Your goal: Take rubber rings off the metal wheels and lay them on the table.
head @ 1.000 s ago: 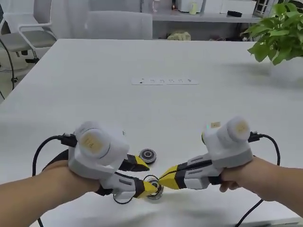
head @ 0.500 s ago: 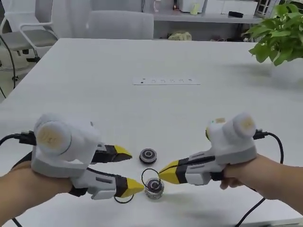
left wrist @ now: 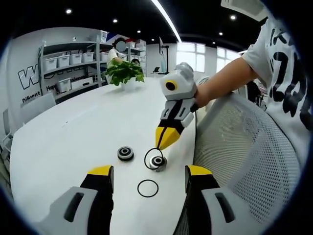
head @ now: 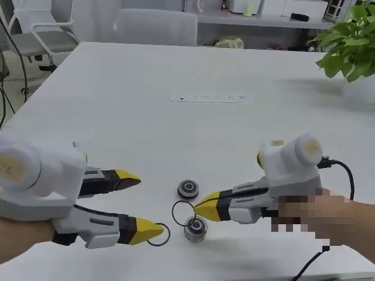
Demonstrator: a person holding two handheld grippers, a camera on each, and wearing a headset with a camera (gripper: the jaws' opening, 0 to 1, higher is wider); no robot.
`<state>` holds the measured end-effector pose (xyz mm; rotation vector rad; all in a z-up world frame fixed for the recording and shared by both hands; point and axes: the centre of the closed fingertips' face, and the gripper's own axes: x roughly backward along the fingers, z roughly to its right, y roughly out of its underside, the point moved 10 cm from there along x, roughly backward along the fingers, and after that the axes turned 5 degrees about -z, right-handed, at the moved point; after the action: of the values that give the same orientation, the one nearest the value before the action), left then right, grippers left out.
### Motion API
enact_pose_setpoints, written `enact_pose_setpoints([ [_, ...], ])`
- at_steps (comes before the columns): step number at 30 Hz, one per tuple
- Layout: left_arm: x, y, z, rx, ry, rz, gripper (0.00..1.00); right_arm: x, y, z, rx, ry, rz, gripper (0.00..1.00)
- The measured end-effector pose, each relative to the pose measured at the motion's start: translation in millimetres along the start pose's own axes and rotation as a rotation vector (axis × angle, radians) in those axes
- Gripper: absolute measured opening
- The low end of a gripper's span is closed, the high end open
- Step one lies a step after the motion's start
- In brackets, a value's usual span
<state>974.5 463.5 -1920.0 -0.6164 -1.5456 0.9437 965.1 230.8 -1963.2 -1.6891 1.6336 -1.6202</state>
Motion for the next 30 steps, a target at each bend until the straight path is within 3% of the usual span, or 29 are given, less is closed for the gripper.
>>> enact_pose_setpoints([
  [11, 17.7, 10.8, 2.9, 0.037, -0.038, 0.004, 0.65, -15.4, -6.2, -5.9, 0.009, -0.031, -0.009, 0.00],
  [30, 37.4, 23.1, -4.4, 0.061, -0.089, 0.017, 0.68, -45.0, -3.4, -6.3, 0.008, -0.062, -0.070, 0.00],
])
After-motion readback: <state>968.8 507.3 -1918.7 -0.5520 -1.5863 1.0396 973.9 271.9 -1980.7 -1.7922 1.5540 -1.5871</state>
